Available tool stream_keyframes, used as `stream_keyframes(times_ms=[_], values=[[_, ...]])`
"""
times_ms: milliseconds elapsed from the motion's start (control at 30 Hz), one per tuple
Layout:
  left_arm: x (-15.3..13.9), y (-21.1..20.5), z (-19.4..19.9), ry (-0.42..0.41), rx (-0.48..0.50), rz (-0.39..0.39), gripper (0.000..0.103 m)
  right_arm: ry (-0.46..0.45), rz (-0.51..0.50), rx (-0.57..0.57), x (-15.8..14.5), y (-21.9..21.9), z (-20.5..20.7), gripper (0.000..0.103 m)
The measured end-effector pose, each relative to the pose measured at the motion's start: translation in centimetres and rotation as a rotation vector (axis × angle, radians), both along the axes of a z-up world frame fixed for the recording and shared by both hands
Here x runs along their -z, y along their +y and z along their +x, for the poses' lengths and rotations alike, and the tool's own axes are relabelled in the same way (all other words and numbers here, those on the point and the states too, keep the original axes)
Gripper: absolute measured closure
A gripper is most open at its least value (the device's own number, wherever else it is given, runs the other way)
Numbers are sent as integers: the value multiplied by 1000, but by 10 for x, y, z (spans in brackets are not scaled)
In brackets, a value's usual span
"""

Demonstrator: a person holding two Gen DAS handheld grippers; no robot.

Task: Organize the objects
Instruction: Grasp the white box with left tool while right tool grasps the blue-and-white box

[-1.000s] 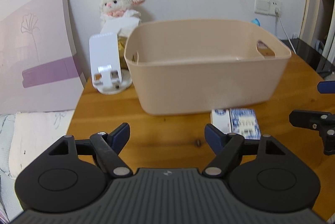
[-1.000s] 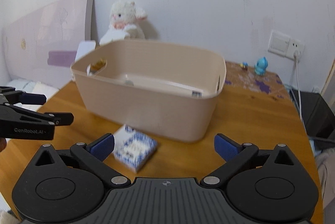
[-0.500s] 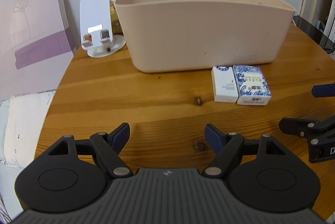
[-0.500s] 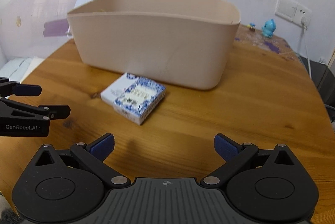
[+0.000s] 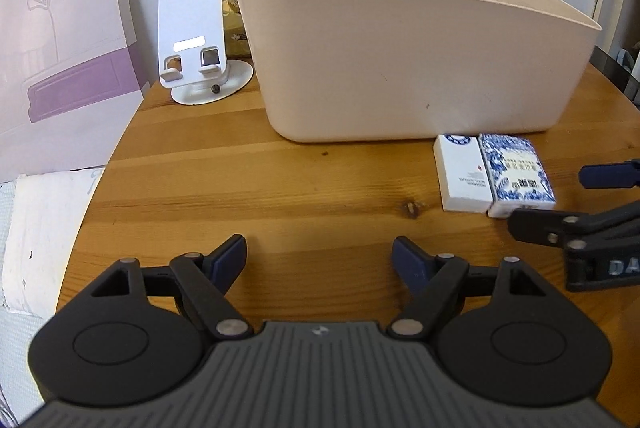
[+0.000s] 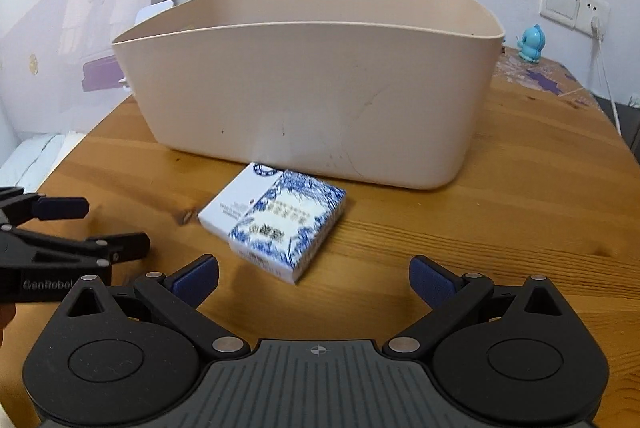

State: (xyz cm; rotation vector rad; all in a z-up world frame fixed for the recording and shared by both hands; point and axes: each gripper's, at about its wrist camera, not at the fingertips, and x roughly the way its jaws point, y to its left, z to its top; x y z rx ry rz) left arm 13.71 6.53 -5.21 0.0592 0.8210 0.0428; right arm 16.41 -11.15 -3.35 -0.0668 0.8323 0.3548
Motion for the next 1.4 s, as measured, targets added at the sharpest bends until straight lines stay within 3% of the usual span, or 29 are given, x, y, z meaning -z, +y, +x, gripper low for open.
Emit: stream_keyframes(times_ms=[333,733,967,1233,1333,1400], values=[[2,-7,8,-12,16,8,22,-23,-5,40,8,4,15,0],[-12,-38,17,-45,59,-61,21,-15,-15,60,12,-39,21,1],[-8,-57,29,-12,81,-105,21,-20,-54,44,14,-48,16,1],[4,-70,45,16,65,-61,21,-54,-86,-7,17,-49,15,0],[6,-70,45,9,57,-58,26,-69,-88,-38,17,-43,15,7],[5,-68,43,-4,66,-58,37,-75,-70,-55,16,-41,13,22]])
